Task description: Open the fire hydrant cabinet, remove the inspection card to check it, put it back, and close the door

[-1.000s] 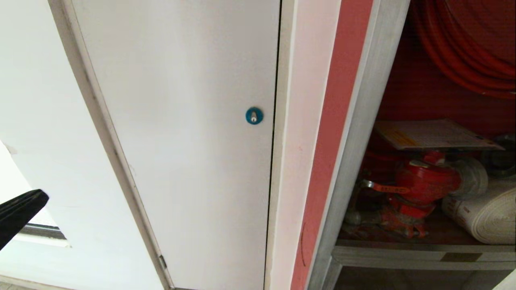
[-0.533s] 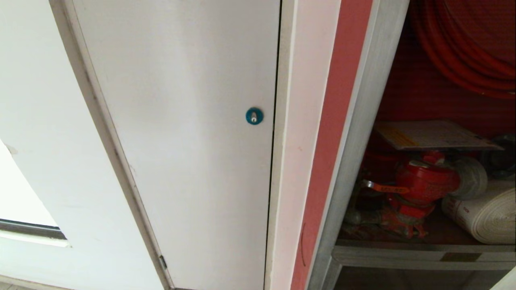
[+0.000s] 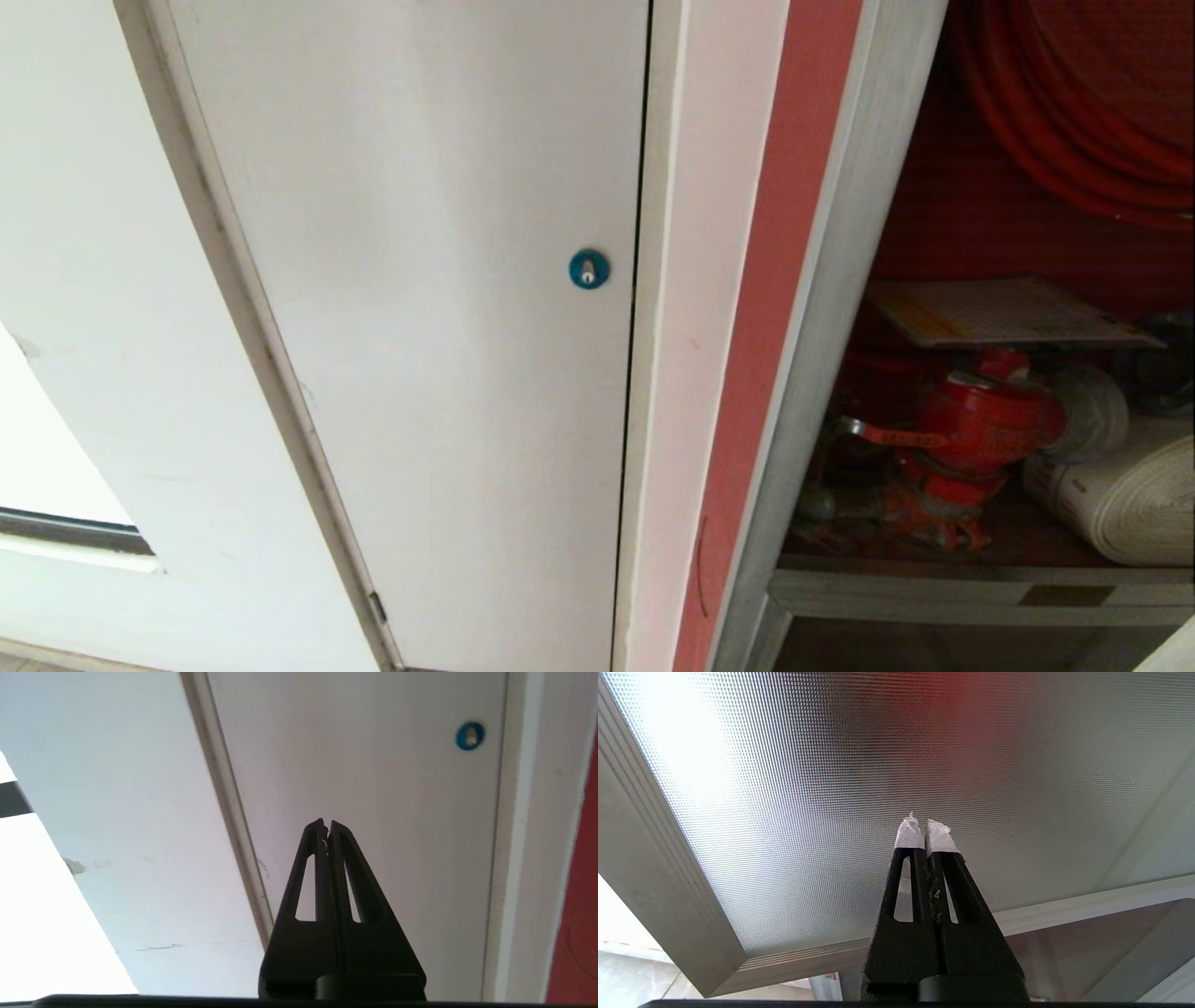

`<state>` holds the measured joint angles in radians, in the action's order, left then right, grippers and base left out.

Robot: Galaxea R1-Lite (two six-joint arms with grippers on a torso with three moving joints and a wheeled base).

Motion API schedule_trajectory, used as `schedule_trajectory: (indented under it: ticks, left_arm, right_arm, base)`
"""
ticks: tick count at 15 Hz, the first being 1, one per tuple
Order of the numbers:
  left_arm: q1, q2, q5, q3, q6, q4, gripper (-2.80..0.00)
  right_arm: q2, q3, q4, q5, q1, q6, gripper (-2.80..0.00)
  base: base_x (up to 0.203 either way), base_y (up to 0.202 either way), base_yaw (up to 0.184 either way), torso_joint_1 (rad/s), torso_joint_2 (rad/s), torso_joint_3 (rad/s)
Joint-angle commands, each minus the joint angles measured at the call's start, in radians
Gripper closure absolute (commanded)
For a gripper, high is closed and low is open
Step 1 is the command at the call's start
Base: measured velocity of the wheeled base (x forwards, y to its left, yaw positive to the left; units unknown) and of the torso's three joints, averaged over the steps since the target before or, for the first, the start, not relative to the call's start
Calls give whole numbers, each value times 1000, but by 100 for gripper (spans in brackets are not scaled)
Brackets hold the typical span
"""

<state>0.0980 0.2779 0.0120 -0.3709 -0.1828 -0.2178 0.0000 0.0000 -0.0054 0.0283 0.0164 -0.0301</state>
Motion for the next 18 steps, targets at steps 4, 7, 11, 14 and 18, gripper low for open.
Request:
schedule_trajectory:
  ticks: [4,7,11,14,18]
  left_arm:
    - [-89,-7,-42,-20,-3,70,0]
    - [-88,-92,-52,74,1,72,0]
    - [-88,-177,-49,214,46,72,0]
    - [-89,-233,-51,289,56,73,0]
    - [-88,-279,-49,368,47,65,0]
  right_arm:
    - [2,5,-1,1,0,-1,0]
    - [2,5,-1,1,0,-1,0]
    - [2,5,-1,1,0,-1,0]
    - [2,5,-1,1,0,-1,0]
    - [2,5,-1,1,0,-1,0]
  base:
    - [0,0,0,0,0,0]
    - [0,0,0,0,0,0]
    - [0,0,0,0,0,0]
    - [0,0,0,0,0,0]
    - [0,0,0,0,0,0]
